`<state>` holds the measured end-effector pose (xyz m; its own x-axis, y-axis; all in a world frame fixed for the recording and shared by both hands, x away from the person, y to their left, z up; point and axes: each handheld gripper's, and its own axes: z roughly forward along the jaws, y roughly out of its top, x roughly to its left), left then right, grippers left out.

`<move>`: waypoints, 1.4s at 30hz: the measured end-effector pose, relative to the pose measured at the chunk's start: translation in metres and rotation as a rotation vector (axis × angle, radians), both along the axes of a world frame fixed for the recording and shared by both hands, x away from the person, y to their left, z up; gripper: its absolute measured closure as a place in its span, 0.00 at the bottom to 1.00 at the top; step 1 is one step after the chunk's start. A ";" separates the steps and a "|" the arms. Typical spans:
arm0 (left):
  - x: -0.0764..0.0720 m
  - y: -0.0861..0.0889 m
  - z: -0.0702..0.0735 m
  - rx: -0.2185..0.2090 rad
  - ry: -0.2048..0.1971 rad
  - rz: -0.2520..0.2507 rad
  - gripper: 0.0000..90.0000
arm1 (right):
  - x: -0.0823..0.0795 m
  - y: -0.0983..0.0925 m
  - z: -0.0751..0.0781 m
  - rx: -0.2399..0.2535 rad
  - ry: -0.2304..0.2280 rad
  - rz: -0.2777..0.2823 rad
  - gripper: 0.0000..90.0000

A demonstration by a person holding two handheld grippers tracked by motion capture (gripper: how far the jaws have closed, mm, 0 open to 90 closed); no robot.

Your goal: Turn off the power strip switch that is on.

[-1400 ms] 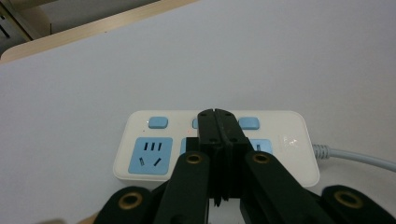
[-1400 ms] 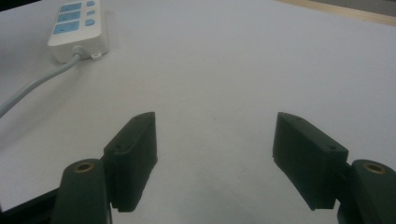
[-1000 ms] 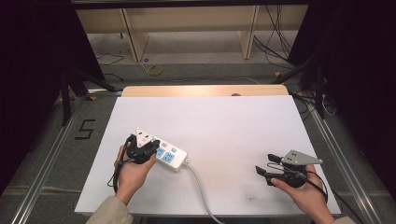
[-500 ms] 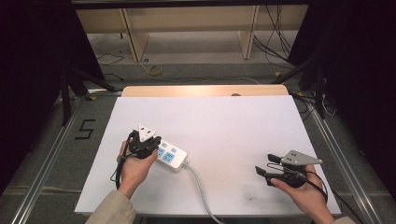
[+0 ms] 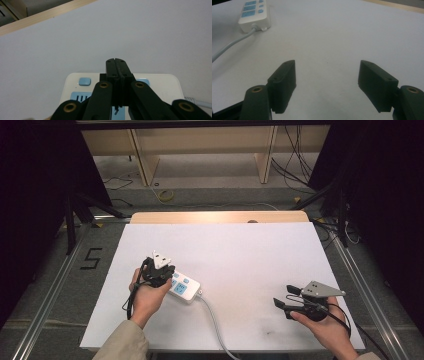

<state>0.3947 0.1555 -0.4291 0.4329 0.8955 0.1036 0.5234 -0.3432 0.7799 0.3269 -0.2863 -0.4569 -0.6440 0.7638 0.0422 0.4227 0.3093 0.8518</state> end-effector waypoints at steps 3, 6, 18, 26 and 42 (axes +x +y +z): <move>0.002 -0.001 -0.001 0.003 0.008 0.001 1.00 | 0.000 0.000 0.000 0.000 0.000 0.000 0.34; 0.004 -0.003 -0.002 0.009 0.014 0.002 1.00 | 0.000 0.000 0.000 0.002 0.000 0.002 0.34; 0.010 -0.008 -0.005 0.027 0.057 -0.001 1.00 | 0.000 0.000 0.000 -0.002 -0.001 0.001 0.34; 0.014 -0.010 -0.007 0.029 0.072 0.001 1.00 | 0.000 -0.001 0.000 -0.002 -0.001 0.000 0.34; 0.019 -0.012 -0.011 0.042 0.082 0.006 1.00 | 0.000 -0.001 0.000 -0.003 -0.002 0.002 0.35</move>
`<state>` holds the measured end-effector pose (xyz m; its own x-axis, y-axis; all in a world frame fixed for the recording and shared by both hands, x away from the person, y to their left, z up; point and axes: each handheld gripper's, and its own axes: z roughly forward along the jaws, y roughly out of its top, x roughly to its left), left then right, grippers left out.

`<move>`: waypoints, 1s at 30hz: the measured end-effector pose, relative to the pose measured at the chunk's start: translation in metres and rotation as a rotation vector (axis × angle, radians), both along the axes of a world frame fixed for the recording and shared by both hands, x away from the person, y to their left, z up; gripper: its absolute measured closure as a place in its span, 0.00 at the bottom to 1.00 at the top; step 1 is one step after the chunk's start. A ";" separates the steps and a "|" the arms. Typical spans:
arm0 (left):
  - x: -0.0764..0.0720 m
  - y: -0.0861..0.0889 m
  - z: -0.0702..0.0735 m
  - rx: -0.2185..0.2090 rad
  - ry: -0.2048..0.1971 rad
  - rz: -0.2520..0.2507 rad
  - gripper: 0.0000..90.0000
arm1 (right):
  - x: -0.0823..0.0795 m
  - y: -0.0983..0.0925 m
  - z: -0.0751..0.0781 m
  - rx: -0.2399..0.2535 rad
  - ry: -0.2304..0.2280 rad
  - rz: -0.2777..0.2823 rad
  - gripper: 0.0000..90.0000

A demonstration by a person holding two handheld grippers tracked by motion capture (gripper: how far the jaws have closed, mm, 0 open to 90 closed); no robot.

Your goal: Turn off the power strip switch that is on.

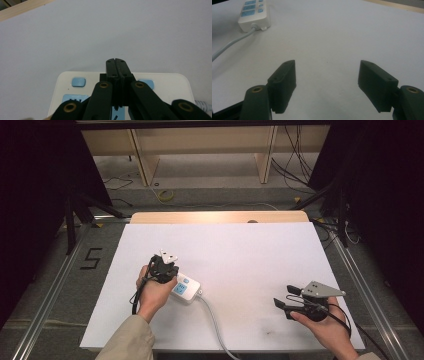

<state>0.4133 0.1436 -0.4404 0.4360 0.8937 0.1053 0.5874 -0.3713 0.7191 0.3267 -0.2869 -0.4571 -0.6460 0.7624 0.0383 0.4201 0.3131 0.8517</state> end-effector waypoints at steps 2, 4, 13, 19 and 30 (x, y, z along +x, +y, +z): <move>0.001 0.000 -0.001 0.004 0.006 -0.001 1.00 | 0.000 0.000 0.000 0.001 0.002 0.000 0.35; 0.002 0.000 -0.002 0.013 0.007 -0.001 1.00 | 0.000 0.000 0.000 0.001 0.002 0.000 0.35; 0.006 -0.002 -0.006 0.019 0.026 0.004 1.00 | 0.000 0.000 0.000 0.001 0.002 0.001 0.35; 0.010 -0.002 -0.009 0.025 0.042 0.003 1.00 | 0.000 0.000 0.000 -0.001 0.001 0.003 0.35; 0.013 -0.002 -0.014 0.029 0.078 0.006 1.00 | -0.001 0.000 0.000 -0.003 0.001 0.002 0.35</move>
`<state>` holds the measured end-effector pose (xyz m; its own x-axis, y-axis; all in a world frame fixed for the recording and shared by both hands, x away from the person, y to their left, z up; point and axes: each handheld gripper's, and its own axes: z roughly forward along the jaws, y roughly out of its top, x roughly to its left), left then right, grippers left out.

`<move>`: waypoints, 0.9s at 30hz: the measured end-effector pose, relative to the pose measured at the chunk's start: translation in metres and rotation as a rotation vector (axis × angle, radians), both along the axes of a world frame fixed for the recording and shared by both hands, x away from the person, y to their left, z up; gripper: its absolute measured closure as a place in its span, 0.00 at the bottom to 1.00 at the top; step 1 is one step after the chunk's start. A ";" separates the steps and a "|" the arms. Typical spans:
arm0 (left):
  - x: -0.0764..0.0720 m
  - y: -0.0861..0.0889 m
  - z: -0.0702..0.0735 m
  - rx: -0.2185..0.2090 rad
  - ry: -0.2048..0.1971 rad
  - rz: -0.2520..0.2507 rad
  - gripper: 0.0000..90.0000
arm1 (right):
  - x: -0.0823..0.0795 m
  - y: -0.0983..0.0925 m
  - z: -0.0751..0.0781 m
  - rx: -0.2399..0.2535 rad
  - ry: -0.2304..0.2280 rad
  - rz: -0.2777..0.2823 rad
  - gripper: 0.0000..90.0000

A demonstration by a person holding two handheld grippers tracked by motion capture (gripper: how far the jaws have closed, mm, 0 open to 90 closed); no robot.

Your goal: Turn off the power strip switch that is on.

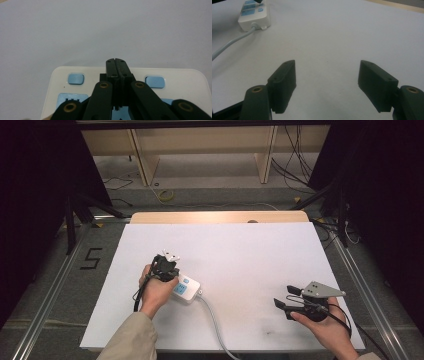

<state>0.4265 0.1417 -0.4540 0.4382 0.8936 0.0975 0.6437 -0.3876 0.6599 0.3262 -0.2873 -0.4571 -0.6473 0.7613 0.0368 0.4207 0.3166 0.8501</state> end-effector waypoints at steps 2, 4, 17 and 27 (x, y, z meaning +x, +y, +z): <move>0.001 0.000 -0.001 0.004 0.005 -0.002 1.00 | 0.000 0.000 0.000 0.000 0.000 0.000 0.35; 0.001 0.000 -0.001 0.008 0.010 -0.004 1.00 | 0.000 0.000 0.000 0.000 -0.001 0.002 0.35; 0.002 -0.002 -0.002 0.018 0.019 0.003 1.00 | 0.000 0.000 0.000 -0.004 0.003 0.001 0.35; 0.004 -0.002 -0.001 0.018 0.032 -0.003 1.00 | -0.001 0.001 -0.001 -0.006 0.004 0.002 0.35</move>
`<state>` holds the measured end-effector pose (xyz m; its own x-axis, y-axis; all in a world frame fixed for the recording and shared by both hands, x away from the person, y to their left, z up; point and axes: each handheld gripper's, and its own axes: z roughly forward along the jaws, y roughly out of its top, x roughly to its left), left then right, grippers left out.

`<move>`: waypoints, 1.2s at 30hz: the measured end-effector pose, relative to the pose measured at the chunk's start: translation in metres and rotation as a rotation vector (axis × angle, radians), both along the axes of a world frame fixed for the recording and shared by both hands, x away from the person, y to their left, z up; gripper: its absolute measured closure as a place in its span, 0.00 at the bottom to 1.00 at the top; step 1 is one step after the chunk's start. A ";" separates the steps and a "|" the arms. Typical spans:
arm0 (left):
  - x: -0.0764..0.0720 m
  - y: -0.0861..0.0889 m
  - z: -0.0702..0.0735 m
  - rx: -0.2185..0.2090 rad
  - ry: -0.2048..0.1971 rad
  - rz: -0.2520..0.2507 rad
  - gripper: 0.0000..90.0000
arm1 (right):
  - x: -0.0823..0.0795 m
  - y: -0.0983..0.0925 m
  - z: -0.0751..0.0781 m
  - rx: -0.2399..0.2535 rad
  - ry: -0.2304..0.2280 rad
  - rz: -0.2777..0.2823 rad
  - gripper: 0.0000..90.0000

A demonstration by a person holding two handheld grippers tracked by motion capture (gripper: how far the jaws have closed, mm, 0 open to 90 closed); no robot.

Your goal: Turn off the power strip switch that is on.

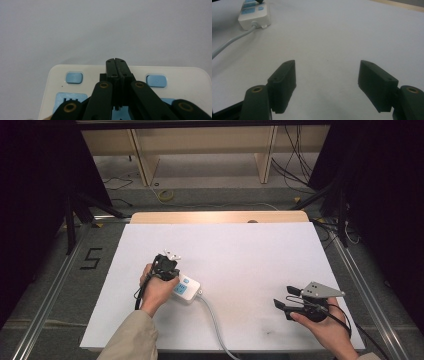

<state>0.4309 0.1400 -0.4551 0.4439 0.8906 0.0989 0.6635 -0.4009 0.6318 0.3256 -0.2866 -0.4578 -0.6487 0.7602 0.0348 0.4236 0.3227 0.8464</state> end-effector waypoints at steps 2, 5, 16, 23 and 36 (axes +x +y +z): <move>0.001 -0.001 0.001 0.011 0.008 -0.004 1.00 | 0.000 0.000 0.000 -0.001 0.000 0.001 0.35; 0.001 -0.003 0.001 0.011 0.023 -0.012 1.00 | 0.000 0.000 0.000 -0.002 -0.001 0.001 0.35; 0.000 -0.006 0.001 0.022 0.023 -0.015 1.00 | -0.001 0.000 0.000 -0.001 -0.004 0.000 0.34; 0.002 -0.003 0.001 0.045 0.004 0.004 1.00 | -0.001 -0.001 0.000 0.000 -0.003 0.001 0.34; 0.003 -0.006 0.000 0.115 -0.008 0.015 1.00 | -0.001 0.000 0.000 -0.004 -0.006 0.001 0.35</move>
